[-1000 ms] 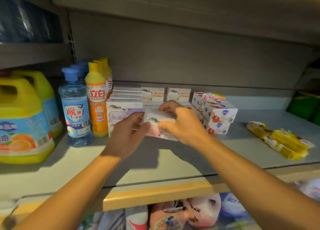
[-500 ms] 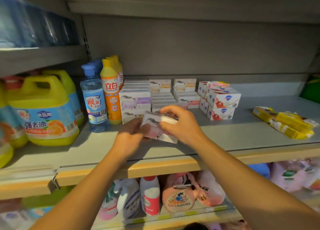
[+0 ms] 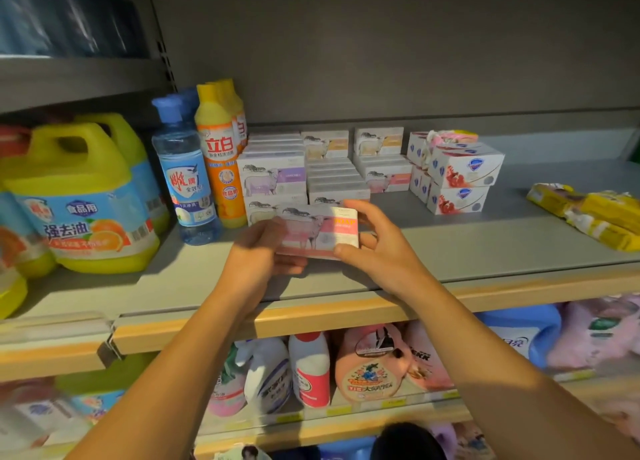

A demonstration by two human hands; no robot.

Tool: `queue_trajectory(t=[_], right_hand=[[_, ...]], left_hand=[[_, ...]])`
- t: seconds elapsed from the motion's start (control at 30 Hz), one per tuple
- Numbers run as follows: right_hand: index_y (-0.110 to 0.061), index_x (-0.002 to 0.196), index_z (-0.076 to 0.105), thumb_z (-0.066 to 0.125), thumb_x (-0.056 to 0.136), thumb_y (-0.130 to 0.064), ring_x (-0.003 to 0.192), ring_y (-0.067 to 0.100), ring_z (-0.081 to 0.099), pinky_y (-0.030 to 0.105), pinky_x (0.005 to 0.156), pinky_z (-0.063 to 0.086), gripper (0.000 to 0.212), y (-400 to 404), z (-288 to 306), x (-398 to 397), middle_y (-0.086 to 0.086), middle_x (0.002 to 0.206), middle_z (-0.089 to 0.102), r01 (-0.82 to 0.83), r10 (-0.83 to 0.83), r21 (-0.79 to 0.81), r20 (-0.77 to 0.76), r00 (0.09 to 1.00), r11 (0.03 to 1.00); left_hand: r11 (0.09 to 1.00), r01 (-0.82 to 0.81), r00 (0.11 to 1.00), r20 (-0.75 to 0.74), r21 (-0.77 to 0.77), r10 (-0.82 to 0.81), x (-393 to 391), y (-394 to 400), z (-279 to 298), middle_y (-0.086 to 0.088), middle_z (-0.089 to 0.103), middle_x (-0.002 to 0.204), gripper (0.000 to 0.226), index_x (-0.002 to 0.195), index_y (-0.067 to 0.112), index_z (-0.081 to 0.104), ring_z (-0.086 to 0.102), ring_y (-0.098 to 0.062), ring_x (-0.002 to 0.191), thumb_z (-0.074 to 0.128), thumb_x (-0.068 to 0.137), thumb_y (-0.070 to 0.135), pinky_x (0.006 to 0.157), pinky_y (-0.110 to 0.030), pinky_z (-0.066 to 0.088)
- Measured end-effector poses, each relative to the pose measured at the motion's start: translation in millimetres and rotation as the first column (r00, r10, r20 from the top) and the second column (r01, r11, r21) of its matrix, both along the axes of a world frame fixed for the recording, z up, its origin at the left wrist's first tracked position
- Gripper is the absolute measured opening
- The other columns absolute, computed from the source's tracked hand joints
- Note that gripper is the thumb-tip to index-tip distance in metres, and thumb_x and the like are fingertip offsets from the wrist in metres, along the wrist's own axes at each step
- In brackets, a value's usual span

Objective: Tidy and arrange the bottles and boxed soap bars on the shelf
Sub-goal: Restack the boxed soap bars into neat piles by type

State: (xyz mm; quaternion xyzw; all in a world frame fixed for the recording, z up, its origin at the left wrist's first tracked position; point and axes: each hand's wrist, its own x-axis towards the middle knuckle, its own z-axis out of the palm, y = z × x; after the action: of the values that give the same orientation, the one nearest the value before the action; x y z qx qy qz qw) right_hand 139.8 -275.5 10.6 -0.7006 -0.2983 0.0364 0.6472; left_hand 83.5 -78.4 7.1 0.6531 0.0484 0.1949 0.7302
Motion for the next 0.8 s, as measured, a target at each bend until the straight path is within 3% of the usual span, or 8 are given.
queue_trajectory(t=[0.1, 0.2, 0.3, 0.43, 0.53, 0.63, 0.73, 0.8], right_hand=[[-0.033, 0.126, 0.057, 0.069, 0.08, -0.031, 0.096, -0.004, 0.066, 0.012, 0.07, 0.052, 0.047, -0.5, 0.0, 3.9, -0.014, 0.111, 0.067, 0.085, -0.084, 0.025, -0.058, 0.995, 0.996], [-0.024, 0.108, 0.067, 0.063, 0.085, -0.045, 0.073, 0.016, 0.068, 0.027, 0.061, 0.053, 0.031, -0.9, 1.5, 8.1, 0.002, 0.093, 0.07, 0.111, -0.094, 0.068, -0.214, 0.972, 0.992], [-0.023, 0.095, 0.072, 0.056, 0.077, -0.067, 0.055, 0.02, 0.058, 0.031, 0.049, 0.046, 0.05, 1.4, 3.8, 10.6, 0.007, 0.068, 0.065, 0.121, -0.118, -0.002, -0.246, 0.962, 0.993], [-0.022, 0.085, 0.073, 0.046, 0.072, -0.08, 0.049, 0.023, 0.051, 0.029, 0.044, 0.04, 0.065, 4.8, 6.7, 13.5, 0.016, 0.063, 0.063, 0.128, -0.148, -0.089, -0.27, 0.951, 0.988], [-0.022, 0.078, 0.074, 0.048, 0.071, -0.08, 0.046, 0.018, 0.046, 0.026, 0.042, 0.036, 0.064, 5.4, 7.9, 16.6, 0.011, 0.061, 0.057, 0.096, -0.121, -0.094, -0.31, 0.943, 0.991], [-0.02, 0.084, 0.071, 0.056, 0.071, -0.068, 0.05, 0.018, 0.05, 0.028, 0.044, 0.04, 0.053, 5.2, 6.0, 17.1, 0.007, 0.064, 0.06, 0.113, -0.125, -0.056, -0.325, 0.937, 0.992], [-0.032, 0.101, 0.071, 0.063, 0.066, -0.04, 0.08, 0.017, 0.065, 0.033, 0.066, 0.052, 0.037, 1.5, -0.3, 20.1, -0.002, 0.093, 0.07, 0.136, -0.123, 0.035, -0.253, 0.96, 0.99], [-0.043, 0.11, 0.066, 0.067, 0.067, -0.024, 0.097, 0.017, 0.066, 0.035, 0.08, 0.055, 0.048, -2.2, -3.5, 20.8, -0.008, 0.108, 0.07, 0.118, -0.094, 0.101, -0.218, 0.971, 0.988]], left_hand=[[0.995, 0.095, 0.993, 0.068, 0.029, -0.097, -1.3, 3.2, 0.9, -0.016, 0.068, 0.077, 0.033, 0.105, 0.016, 0.071, 0.06, -0.029, 0.059, 0.061, 0.088, 0.042, 0.052, -0.033, 0.051], [0.975, 0.115, 0.984, 0.11, 0.193, -0.138, -3.5, 3.0, -0.4, -0.007, 0.057, 0.063, 0.027, 0.097, 0.024, 0.072, 0.051, -0.022, 0.058, 0.068, 0.077, 0.041, 0.052, -0.031, 0.043], [0.94, -0.057, 0.996, 0.08, 0.336, 0.031, -4.5, 0.7, -0.1, 0.001, 0.052, 0.052, 0.038, 0.077, 0.024, 0.063, 0.046, -0.016, 0.05, 0.062, 0.072, 0.061, 0.05, -0.03, 0.037], [0.922, -0.159, 0.987, 0.02, 0.353, 0.162, -6.1, -3.2, 3.7, 0.001, 0.05, 0.052, 0.054, 0.067, 0.018, 0.053, 0.045, -0.025, 0.054, 0.056, 0.066, 0.072, 0.058, -0.041, 0.038], [0.934, -0.141, 0.989, 0.011, 0.327, 0.146, -6.5, -6.5, 5.9, -0.001, 0.049, 0.054, 0.058, 0.07, 0.015, 0.052, 0.043, -0.027, 0.056, 0.058, 0.065, 0.072, 0.061, -0.044, 0.036], [0.929, -0.15, 0.989, 0.045, 0.34, 0.143, -7.4, -6.6, 5.7, 0.004, 0.052, 0.051, 0.045, 0.074, 0.022, 0.059, 0.047, -0.019, 0.051, 0.061, 0.067, 0.066, 0.055, -0.035, 0.038], [0.941, -0.045, 0.999, 0.042, 0.334, 0.032, -6.7, -6.2, 4.9, -0.003, 0.066, 0.058, 0.031, 0.104, 0.028, 0.069, 0.057, -0.015, 0.052, 0.068, 0.076, 0.042, 0.054, -0.031, 0.048], [0.938, 0.002, 1.0, 0.019, 0.347, -0.01, -4.8, -6.4, 4.1, -0.01, 0.072, 0.07, 0.032, 0.115, 0.035, 0.063, 0.064, -0.019, 0.061, 0.069, 0.084, 0.032, 0.065, -0.037, 0.056]])
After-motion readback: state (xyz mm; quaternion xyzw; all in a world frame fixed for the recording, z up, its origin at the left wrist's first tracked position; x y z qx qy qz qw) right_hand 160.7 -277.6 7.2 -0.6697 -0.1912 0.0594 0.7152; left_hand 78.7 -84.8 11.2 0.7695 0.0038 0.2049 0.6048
